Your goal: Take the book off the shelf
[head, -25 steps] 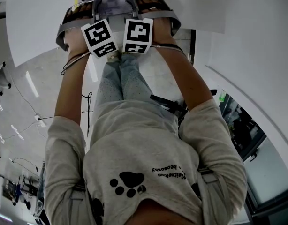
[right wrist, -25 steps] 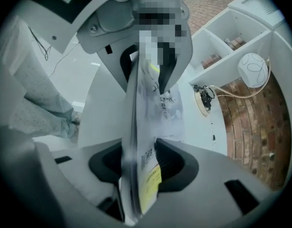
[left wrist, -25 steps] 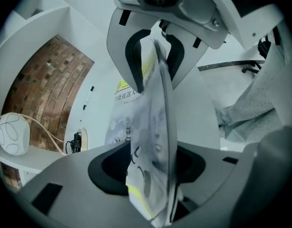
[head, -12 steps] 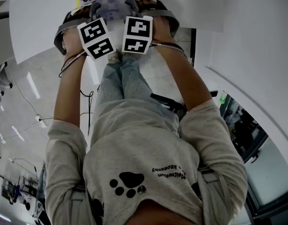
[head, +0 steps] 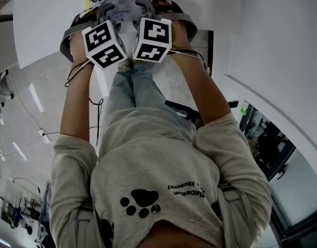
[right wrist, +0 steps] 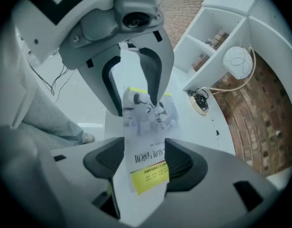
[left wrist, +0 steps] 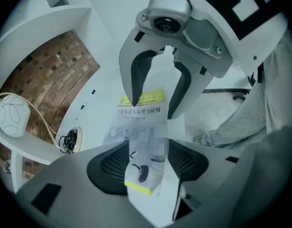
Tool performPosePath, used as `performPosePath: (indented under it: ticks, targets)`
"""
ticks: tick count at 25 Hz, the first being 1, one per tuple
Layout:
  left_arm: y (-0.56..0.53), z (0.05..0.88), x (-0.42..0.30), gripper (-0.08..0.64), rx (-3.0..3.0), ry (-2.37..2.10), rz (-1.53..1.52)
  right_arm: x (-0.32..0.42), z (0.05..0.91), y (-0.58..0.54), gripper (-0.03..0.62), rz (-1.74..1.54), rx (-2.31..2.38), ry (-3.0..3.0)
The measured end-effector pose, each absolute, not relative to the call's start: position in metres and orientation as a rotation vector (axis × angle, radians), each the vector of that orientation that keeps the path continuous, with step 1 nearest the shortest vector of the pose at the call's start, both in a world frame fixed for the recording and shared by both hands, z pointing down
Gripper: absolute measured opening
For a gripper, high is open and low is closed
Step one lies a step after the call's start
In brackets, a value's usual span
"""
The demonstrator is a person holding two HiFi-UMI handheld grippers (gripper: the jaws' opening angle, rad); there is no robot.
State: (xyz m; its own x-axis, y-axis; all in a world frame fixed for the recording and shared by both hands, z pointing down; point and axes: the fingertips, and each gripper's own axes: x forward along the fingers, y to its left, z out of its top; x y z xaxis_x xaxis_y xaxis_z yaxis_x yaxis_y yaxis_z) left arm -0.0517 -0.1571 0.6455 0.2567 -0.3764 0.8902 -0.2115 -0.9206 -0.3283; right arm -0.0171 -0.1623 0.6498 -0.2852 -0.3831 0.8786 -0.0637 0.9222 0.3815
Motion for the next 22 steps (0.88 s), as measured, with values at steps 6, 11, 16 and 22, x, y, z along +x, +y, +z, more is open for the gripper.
performPosePath:
  ticks: [6, 11, 16, 22]
  targets:
    - [-0.164, 0.599, -0.039, 0.14, -2.438, 0.778, -1.562, -0.015, 0.606, -0.166, 0.136, -0.366, 0.466, -1.913]
    - [-0.162, 0.575, -0.038, 0.038, -2.443, 0.893, -1.481, -0.015, 0.577, -0.166, 0.064, -0.423, 0.533, -1.921]
    - [-0.154, 0.554, -0.043, 0.011, -2.464, 0.968, -1.435, -0.016, 0.558, -0.162, 0.029, -0.435, 0.597, -1.915]
    - [-0.147, 0.532, -0.048, 0.009, -2.471, 1.065, -1.367, -0.012, 0.538, -0.157, 0.017, -0.423, 0.714, -1.936]
